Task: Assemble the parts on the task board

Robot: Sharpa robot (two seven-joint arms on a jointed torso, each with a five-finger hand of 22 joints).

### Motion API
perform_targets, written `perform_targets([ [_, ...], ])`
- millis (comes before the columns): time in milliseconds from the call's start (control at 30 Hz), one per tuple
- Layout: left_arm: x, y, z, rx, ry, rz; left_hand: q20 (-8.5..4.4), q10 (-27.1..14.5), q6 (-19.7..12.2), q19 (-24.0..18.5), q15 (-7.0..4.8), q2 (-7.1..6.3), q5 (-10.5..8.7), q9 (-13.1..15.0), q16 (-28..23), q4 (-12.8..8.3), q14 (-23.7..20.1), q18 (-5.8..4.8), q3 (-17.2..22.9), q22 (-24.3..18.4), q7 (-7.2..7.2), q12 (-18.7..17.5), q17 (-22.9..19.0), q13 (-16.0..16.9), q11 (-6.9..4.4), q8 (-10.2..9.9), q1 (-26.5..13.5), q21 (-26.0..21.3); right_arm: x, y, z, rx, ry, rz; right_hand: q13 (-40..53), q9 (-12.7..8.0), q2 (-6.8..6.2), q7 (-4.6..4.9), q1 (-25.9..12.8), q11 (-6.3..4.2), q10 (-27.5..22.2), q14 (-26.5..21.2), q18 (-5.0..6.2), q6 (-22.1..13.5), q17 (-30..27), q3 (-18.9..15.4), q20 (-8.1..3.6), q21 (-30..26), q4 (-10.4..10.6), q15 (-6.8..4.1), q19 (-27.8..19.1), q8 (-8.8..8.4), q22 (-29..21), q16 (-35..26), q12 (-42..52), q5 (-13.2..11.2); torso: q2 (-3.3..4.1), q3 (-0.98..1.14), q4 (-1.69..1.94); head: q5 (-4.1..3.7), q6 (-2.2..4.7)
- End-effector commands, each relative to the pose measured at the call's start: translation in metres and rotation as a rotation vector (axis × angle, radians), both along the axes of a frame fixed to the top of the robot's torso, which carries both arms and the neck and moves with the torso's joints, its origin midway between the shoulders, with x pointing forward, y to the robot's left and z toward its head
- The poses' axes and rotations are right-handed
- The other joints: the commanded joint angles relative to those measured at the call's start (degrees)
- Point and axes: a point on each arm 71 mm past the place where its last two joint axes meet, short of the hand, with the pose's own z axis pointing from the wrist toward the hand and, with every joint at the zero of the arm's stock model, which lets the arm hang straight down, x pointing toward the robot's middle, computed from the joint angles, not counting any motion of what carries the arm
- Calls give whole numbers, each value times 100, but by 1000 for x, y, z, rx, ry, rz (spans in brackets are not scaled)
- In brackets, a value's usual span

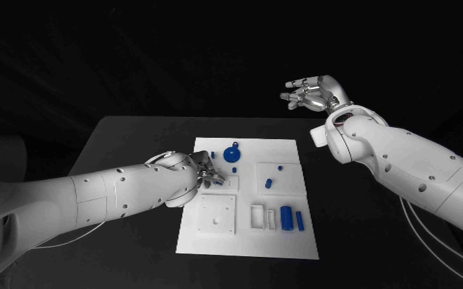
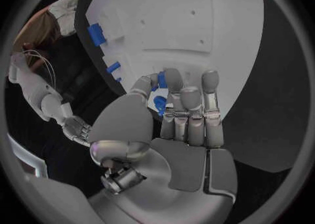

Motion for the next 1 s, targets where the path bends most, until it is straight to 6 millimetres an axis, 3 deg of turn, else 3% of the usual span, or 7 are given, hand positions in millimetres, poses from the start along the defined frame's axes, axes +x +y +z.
perform_targets([
  [33,0,-3,0,1,-5,-20,-11,71,66,41,-14,35,12,-5,-19,-930,38,23,917,7,-19,-14,-1,-9,-25,39,29,-17,0,2,0,4,2,12,-3,9,55,-10,-14,8,30,25,-26,40,-5,-48,-8,33,-1,-8,39,-5,-5,39,-25,-19,0,-1,1,-2,-2],
  [1000,-1,-6,-3,16,49,-39,-5,67,63,65,-9,28,-2,-16,-26,-930,30,23,917,104,-12,-16,-3,-7,-18,38,56,-103,1,2,-2,0,26,19,-5,11,90,-8,-9,21,-4,-4,-30,53,-110,-137,6,103,-8,6,23,-4,-290,57,-36,-42,-1,-4,1,-11,-21],
])
